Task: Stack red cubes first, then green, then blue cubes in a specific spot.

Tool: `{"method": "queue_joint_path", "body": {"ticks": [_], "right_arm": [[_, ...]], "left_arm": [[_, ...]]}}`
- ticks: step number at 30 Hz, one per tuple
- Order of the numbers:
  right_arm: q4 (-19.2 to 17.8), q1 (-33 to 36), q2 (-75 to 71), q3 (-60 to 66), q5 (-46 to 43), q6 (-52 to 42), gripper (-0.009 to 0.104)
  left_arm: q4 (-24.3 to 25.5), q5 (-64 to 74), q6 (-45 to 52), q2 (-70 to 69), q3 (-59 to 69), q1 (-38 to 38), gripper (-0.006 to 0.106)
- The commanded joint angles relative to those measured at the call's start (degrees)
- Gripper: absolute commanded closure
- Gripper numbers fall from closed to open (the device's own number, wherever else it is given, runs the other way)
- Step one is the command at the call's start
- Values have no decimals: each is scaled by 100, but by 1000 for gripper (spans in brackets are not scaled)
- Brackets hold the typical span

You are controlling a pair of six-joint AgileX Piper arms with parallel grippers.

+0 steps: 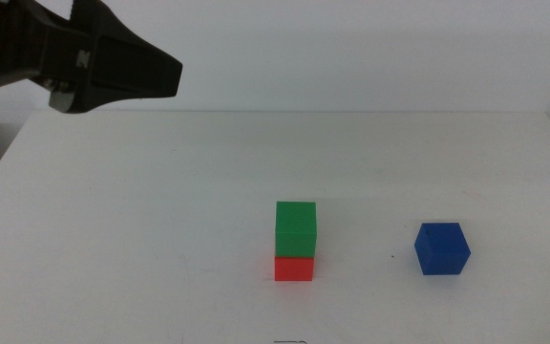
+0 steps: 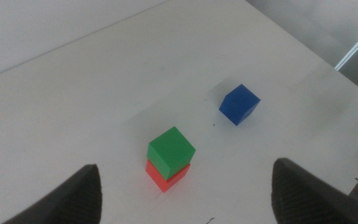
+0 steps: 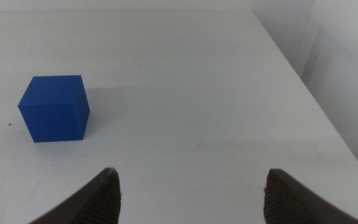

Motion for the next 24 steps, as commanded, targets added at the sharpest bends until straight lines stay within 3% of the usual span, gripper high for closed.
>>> {"method": "queue_joint_path", "body": {"ticks": [1,13,17,24], "right_arm": [[-60,-35,69,-344,-415,-70,36],[439,-23,3158,-3292,-301,-70,36],[428,69,4320,-4384,451,-70,36],[393,1035,6219,-6155,2201,-76,36]], "left_arm": [[-301,-290,-8,-76,-125,-9,7],[-300,-284,-8,-76,-125,-9,7],[-300,-284,-8,-76,-125,-9,7],[-300,-284,-8,-76,-125,-9,7]]}}
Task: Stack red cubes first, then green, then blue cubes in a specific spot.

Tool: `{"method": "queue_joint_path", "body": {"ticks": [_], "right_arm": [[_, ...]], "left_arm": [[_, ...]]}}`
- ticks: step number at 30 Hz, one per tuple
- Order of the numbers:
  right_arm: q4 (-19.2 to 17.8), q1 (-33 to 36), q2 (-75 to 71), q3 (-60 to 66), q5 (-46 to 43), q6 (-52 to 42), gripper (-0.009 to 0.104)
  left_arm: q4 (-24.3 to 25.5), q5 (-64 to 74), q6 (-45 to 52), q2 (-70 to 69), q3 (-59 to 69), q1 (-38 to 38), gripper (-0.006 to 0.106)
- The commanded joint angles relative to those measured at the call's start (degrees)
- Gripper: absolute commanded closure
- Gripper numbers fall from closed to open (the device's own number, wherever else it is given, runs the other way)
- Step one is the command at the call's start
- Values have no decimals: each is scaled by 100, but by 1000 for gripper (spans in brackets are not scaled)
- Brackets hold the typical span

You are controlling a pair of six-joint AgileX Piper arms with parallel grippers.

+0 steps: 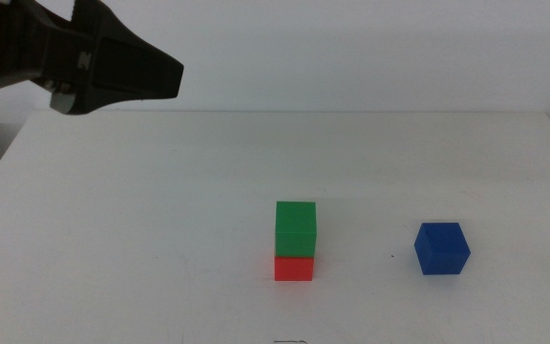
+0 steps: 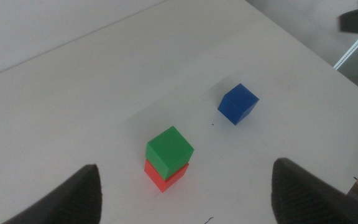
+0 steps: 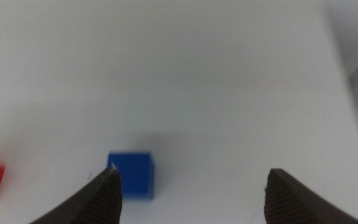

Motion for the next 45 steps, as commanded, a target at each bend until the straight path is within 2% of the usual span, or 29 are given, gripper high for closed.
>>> {"method": "queue_joint_path", "body": {"ticks": [1,5,9,16,20,21,25,36,39,41,44,45], "right_arm": [[-57,228,565,-703,329,-76,36],[132,527,1737,-1500,1218,20,36],[416,558,2584,-1894,1717,14,36],[564,594,3595,-2050,1658,101,33],[528,740,3818,-2050,1432,96,19],[533,792,3917,-2050,1314,103,13],[534,834,4146,-2050,1210,185,4],[449,834,4689,-2040,1203,421,5],[449,834,4794,-2040,1191,468,12],[395,834,4836,-2040,1111,507,24],[355,838,4804,-2046,1089,645,64],[374,880,4728,-2056,1177,639,81]], "left_arm": [[-300,-284,-8,-76,-132,-9,7],[-300,-284,-8,-76,-132,-9,7],[-300,-284,-8,-76,-132,-9,7],[-295,-285,-8,-76,-132,-9,7],[-295,-285,-8,-76,-132,-9,7],[-295,-285,-8,-76,-132,-9,7],[-295,-285,-8,-76,-132,-9,7],[-295,-285,-8,-76,-132,-9,7],[-295,-278,-8,-76,-132,-9,7],[-295,-278,-8,-76,-132,-9,7],[-295,-278,-8,-76,-132,-9,7],[-295,-278,-8,-76,-132,-9,7]]}}
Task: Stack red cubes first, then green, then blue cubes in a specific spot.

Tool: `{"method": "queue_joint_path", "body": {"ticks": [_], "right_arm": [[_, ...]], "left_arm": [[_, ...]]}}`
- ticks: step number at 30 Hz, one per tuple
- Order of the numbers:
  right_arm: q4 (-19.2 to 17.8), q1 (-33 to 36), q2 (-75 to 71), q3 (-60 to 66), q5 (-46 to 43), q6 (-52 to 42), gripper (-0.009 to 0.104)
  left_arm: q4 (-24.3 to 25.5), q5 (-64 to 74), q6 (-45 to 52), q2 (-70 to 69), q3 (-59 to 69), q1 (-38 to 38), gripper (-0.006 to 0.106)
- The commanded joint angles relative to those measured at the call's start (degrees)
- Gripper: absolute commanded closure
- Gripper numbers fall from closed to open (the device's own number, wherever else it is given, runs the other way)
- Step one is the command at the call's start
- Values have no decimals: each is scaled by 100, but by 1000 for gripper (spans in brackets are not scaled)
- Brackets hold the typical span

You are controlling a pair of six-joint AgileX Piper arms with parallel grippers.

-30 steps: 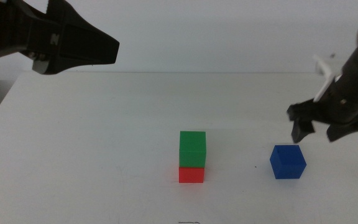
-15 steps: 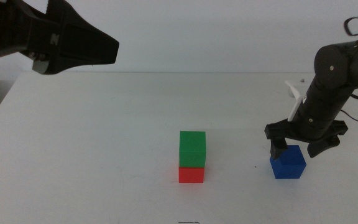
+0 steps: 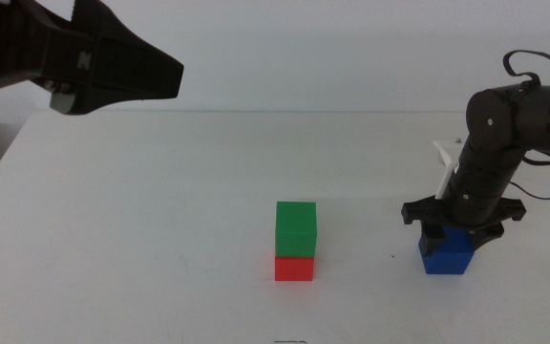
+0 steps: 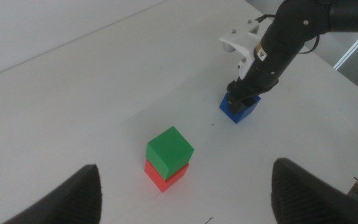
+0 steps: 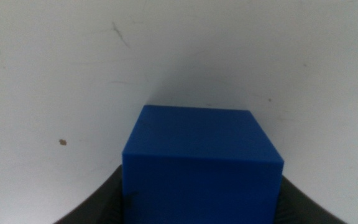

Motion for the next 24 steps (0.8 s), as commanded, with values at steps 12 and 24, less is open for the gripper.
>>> {"method": "queue_joint_path", "body": {"ticks": [12,24], "right_arm": [[-656,1700,-887,-2539,1932,1497,96],[-522,2573,-182,-3298,1932,2281,96]], "left_arm": [[-301,-267,-8,-76,-132,-9,7],[-295,-267,-8,-59,-132,-9,7]]}}
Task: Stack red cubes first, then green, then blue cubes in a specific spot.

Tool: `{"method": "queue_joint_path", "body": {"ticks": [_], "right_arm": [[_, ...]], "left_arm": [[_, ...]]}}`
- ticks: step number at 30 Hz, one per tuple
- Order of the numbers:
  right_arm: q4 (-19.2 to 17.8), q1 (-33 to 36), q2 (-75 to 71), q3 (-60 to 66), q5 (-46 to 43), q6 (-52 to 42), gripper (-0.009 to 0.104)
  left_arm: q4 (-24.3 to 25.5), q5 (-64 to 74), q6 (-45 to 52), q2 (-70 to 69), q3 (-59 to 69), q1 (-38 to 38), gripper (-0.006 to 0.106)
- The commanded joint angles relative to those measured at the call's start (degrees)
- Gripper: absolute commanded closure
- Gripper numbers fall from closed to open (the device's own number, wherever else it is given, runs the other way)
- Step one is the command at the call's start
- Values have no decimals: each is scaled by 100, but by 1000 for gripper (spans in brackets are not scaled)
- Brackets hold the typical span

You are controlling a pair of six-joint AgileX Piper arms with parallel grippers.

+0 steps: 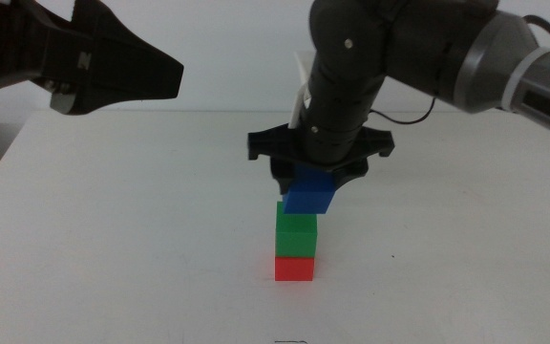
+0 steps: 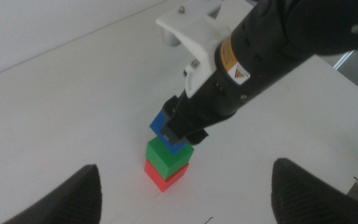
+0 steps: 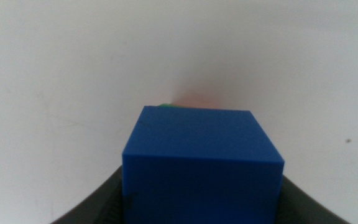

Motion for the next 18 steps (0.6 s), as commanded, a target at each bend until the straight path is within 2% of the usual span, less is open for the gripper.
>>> {"method": "queue_joint_path", "body": {"ticks": [1,18], "right_arm": [[-115,53,-290,-203,383,150,96],[-139,163,-62,-203,332,402,96]], "left_arm": [[-295,-267,-8,-59,-132,-9,7],[-295,-267,-8,-46,-132,-9,7]]}}
